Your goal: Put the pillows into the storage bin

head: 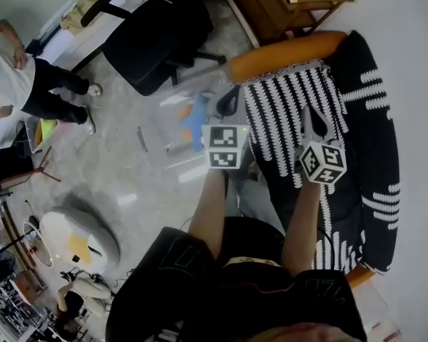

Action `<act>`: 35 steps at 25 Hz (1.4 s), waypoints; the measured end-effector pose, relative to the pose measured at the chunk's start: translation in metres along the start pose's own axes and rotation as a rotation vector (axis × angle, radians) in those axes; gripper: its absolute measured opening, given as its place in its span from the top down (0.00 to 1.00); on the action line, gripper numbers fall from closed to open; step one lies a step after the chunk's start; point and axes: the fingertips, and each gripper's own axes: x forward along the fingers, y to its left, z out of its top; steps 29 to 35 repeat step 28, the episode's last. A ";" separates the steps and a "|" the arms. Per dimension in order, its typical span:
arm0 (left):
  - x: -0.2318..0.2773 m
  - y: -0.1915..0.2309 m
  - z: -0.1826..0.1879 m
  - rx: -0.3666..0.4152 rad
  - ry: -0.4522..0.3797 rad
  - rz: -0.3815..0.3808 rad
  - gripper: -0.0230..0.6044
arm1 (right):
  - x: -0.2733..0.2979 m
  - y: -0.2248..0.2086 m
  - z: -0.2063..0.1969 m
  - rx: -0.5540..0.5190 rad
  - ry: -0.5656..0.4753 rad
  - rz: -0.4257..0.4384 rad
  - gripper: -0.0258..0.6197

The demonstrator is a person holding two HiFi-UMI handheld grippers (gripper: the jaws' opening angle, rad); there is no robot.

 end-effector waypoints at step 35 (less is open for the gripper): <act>-0.003 -0.093 0.158 0.198 -0.330 -0.018 0.95 | -0.077 -0.067 0.174 -0.237 -0.361 -0.088 0.96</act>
